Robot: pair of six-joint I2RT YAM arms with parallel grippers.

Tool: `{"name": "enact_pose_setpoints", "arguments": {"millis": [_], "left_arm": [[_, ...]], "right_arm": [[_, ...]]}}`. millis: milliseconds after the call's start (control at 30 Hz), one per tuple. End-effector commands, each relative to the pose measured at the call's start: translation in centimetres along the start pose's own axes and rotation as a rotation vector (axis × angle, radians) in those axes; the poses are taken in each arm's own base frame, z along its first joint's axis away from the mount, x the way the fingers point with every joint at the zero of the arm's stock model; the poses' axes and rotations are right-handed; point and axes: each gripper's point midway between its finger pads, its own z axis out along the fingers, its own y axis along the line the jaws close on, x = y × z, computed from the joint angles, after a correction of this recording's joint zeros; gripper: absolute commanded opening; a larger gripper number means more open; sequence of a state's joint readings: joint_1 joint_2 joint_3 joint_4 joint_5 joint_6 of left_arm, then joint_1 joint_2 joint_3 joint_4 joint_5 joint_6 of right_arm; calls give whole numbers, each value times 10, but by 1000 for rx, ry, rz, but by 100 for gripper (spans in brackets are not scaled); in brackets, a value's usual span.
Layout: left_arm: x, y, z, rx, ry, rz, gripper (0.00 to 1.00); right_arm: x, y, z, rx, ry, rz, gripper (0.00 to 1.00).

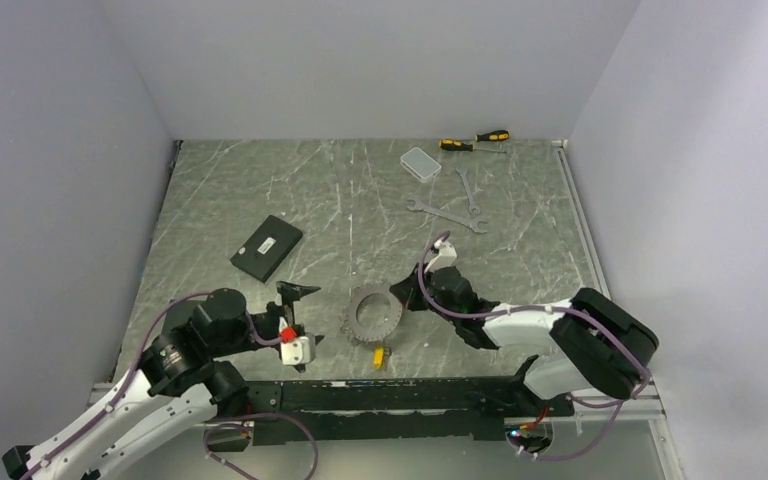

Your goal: Put the keys on the keyring

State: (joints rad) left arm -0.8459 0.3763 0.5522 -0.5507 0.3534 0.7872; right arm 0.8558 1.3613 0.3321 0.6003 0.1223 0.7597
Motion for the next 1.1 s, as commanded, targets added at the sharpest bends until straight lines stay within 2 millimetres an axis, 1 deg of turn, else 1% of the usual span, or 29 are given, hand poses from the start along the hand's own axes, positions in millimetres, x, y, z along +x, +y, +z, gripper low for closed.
{"name": "enact_pose_setpoints", "arguments": {"millis": [0,100,233,267,333,400,433,467,500,533,567,633,700,800,867,933,1067], "left_arm": [[-17,22,-3,-127,-66,-124,99],[-12,21,3,-142,-67,-184,99],[-9,21,12,-147,-74,-235,99],[-8,20,14,-145,-75,-240,99],[-6,20,18,-150,-80,-254,100],[-5,21,21,-167,-90,-279,99],[-4,21,22,-173,-92,-292,100],[-4,22,23,-174,-93,-297,99],[-3,22,23,-175,-89,-304,99],[-1,23,24,-186,-80,-319,99],[0,27,23,-211,-71,-343,99],[5,33,23,-241,-45,-386,100],[6,34,24,-242,-25,-408,99],[7,39,25,-269,-19,-450,100],[6,44,25,-296,-28,-471,99],[6,49,26,-334,-40,-513,100],[6,59,28,-393,-46,-649,99]], "right_arm": [[-54,29,18,-113,-149,-4,0],[-57,26,28,-114,-146,-42,0],[-57,16,40,-108,-146,-80,0],[-60,13,44,-108,-146,-78,2],[-61,5,53,-106,-115,-67,16],[-67,-7,62,-80,-87,-55,30],[-71,-10,66,-73,-84,-53,35],[-73,-15,70,-63,-75,-51,43],[-79,-18,74,-54,-74,-50,49],[-84,-21,79,-40,-61,-51,61],[-87,-25,83,-18,-37,-56,66],[-96,-35,89,48,-8,-82,68],[-107,-42,85,98,-19,-122,69],[-122,-45,68,146,-52,-190,70],[-134,-47,54,193,-79,-229,70],[-142,-48,37,229,-99,-255,70],[-151,-49,1,279,-158,-237,73]]}}
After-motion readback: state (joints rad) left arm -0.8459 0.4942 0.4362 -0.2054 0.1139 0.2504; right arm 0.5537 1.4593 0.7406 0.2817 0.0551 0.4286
